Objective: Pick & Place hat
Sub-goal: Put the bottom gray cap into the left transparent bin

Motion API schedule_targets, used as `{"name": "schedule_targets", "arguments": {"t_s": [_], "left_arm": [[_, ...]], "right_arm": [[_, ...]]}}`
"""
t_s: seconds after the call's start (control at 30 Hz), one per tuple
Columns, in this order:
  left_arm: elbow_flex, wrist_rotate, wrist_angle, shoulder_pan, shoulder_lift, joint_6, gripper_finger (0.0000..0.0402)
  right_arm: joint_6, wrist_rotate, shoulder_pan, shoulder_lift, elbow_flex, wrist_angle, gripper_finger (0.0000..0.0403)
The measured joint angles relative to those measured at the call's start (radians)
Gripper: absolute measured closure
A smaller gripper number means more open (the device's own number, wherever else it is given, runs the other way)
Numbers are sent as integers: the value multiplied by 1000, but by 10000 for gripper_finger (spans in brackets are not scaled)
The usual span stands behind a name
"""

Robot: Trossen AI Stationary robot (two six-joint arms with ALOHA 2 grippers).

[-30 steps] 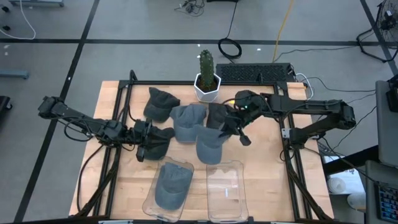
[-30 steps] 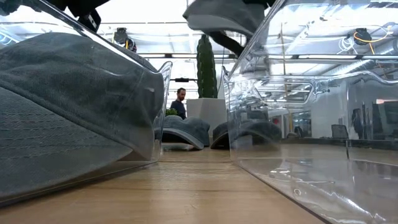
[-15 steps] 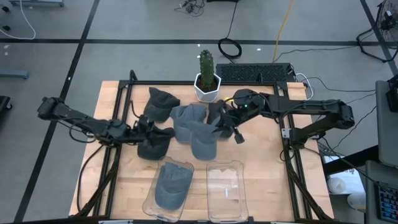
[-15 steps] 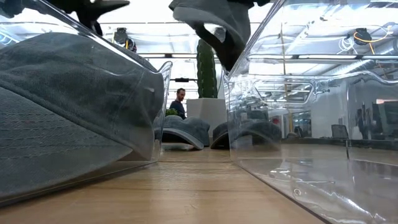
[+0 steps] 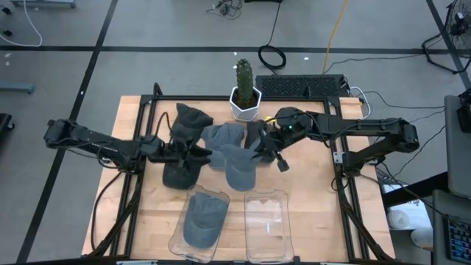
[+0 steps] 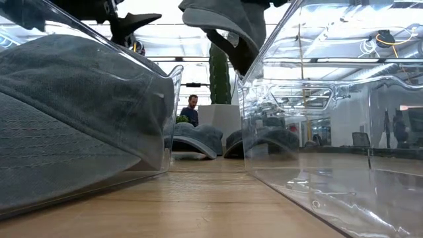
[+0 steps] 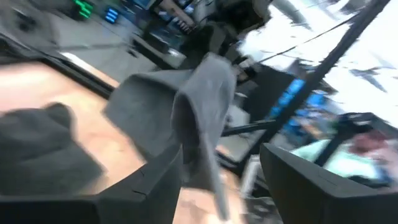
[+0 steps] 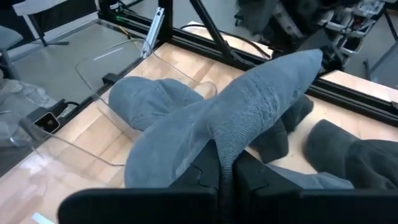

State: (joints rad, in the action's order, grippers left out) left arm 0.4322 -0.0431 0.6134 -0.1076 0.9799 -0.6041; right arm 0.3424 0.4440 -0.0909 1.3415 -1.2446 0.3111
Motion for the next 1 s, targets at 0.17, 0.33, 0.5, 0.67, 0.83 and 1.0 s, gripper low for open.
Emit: {"name": "schedule_targets", "arguments": {"t_s": [0.17,0.33,0.5,0.67,0.83,1.0], "left_arm": [[48,210,-65,95,1,-32,170],[157,322,-201,204,21,-87,169],[312,455,-368,249,130,-55,169],[452,578,-456,296,233,-54,169],[549,738,-469,297,350,-115,169],[599,774,-494,299,415,-138,169]], "right_arm": [[-1,1,28,0,23,-2,403],[-23,2,74,13,49,-68,403],[-21,1,100,33,50,-74,403],[-28,-2,106,55,51,-67,403],[-27,-7,106,69,51,-61,403],[-9,-71,106,66,36,-67,403]]}}
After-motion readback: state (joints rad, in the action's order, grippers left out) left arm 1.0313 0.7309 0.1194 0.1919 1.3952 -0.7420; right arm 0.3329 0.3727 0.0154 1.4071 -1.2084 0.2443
